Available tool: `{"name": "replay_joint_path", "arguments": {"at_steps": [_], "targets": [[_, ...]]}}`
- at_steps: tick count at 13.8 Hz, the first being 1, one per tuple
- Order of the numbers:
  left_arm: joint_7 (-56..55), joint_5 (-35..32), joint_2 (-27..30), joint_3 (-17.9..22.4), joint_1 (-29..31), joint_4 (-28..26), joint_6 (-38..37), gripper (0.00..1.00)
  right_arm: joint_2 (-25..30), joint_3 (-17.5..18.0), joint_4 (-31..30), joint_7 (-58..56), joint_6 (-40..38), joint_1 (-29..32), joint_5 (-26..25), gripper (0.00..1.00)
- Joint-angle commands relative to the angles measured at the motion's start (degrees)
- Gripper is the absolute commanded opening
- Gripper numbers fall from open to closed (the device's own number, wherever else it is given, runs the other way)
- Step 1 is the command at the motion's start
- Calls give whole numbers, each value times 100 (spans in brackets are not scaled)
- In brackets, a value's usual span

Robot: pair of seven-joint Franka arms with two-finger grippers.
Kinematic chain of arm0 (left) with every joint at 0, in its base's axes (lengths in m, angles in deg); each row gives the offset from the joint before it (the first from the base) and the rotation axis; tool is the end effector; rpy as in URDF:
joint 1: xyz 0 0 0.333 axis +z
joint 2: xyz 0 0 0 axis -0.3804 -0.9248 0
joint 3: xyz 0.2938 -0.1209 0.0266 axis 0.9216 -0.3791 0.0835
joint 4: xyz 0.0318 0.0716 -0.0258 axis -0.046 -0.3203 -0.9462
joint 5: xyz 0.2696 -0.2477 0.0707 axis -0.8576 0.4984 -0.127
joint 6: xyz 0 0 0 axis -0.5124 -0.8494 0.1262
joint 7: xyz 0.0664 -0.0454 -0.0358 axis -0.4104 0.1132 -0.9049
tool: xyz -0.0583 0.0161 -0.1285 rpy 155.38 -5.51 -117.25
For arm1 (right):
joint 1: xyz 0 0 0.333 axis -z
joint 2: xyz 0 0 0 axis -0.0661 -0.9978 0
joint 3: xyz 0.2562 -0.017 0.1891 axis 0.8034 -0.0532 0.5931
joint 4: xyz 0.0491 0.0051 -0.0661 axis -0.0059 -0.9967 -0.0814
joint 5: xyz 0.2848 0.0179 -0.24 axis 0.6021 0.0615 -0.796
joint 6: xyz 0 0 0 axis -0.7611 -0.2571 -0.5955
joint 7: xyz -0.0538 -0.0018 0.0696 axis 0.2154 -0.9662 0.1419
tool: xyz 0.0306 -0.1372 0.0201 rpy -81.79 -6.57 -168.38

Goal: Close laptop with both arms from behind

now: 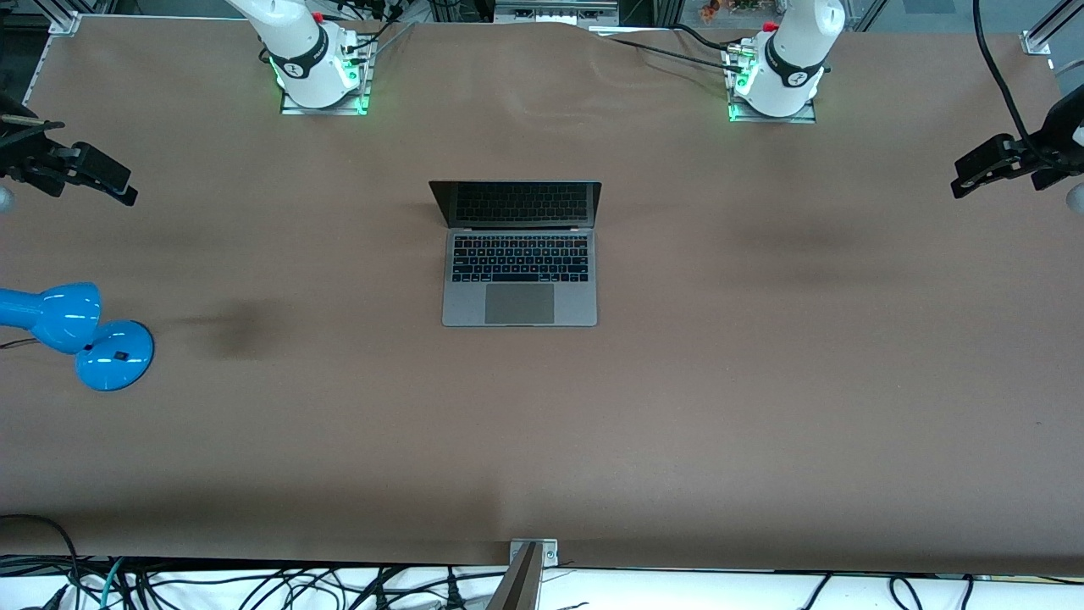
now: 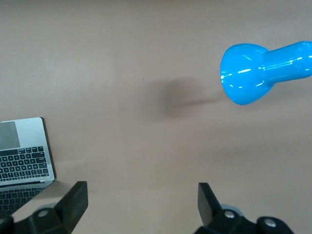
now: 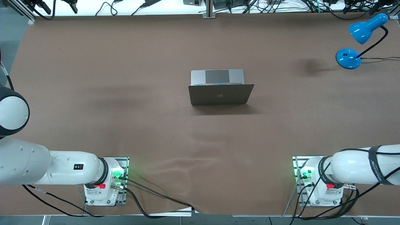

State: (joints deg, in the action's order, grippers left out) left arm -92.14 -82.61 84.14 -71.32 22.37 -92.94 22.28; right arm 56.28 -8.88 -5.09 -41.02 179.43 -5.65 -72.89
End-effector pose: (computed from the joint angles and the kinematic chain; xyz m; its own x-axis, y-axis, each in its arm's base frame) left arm 0.5201 0.0109 0.6096 0.9886 0.1250 -0.0833 0.1205 -0.9910 -0.0578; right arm 0.5215 -0.0139 0.5832 0.9935 -0.1139 -0.0002 -0.1139 -0.9934 0.0133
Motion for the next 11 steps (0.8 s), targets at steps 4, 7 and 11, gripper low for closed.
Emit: {"name": "replay_joint_path", "arguments": {"at_steps": [4,7,11], "targets": [[107,-85,10,13,-10,85,-232,100,42,-18,-40,18,-20,-51,-67,100],[107,21,1,13,-10,76,-241,100,42,-18,-31,9,-11,-51,-67,100],[89,117,19,4,-10,129,-232,100,42,-18,-31,18,-11,-51,-59,100]]}}
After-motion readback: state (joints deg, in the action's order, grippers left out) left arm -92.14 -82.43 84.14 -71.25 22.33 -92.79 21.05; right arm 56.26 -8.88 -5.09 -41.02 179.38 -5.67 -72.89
